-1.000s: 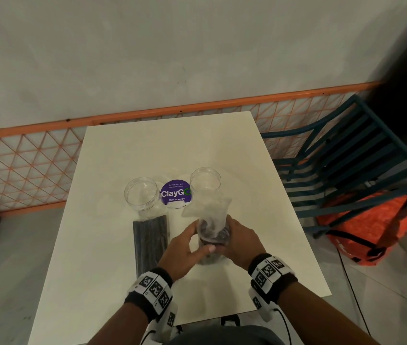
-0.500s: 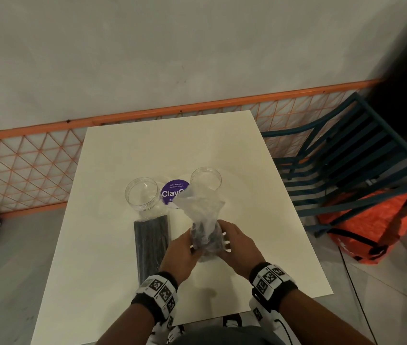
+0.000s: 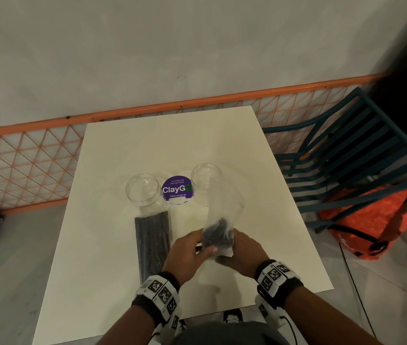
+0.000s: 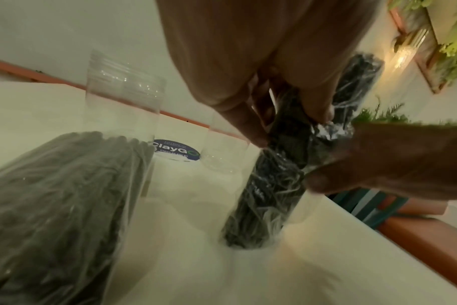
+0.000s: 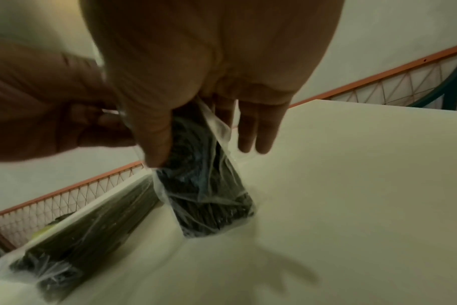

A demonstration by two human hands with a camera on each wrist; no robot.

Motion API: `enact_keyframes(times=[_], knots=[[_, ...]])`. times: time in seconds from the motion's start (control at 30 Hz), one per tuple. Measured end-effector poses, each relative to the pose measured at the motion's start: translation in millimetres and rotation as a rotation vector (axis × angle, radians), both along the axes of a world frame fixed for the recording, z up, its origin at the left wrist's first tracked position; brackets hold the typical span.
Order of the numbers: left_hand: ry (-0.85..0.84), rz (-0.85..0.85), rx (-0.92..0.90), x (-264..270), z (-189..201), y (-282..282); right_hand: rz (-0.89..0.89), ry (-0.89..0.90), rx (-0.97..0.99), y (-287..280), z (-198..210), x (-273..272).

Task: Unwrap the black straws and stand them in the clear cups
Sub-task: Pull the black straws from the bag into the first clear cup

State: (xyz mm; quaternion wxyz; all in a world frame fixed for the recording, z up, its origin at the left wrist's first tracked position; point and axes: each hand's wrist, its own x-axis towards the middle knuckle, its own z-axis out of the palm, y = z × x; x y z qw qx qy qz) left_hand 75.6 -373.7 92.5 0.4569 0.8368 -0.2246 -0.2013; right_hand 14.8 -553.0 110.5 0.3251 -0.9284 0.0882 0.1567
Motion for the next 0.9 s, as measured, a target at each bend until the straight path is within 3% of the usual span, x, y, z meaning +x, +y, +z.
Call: enact_keyframes(times=[0.17, 0.37, 0.47, 0.67, 0.77, 0.9], knots=[[-0.127, -0.035, 0.214, -2, -8, -2, -0.105, -0.135, 0.327, -1, 5, -4], [-0.048, 0.0, -0.024, -10, 8, -1, -0.134, -0.099, 0.098, -2, -8, 0], [-0.14, 0.1, 0.067, -8, 12, -2, -0.15, -0.065, 0.11, -1, -8, 3], [-0.149, 0.104, 0.147, -7, 6, -7, -0.174, -0.123, 0.295, 1, -11, -1], [-0.094, 0.127, 0.117, -8, 2, -7, -0.134, -0.119, 0.188, 0, -8, 0], [-0.083, 0.065, 0.054, -12, 9, -1, -0.084, 0.063, 0.041, 1, -14, 4]])
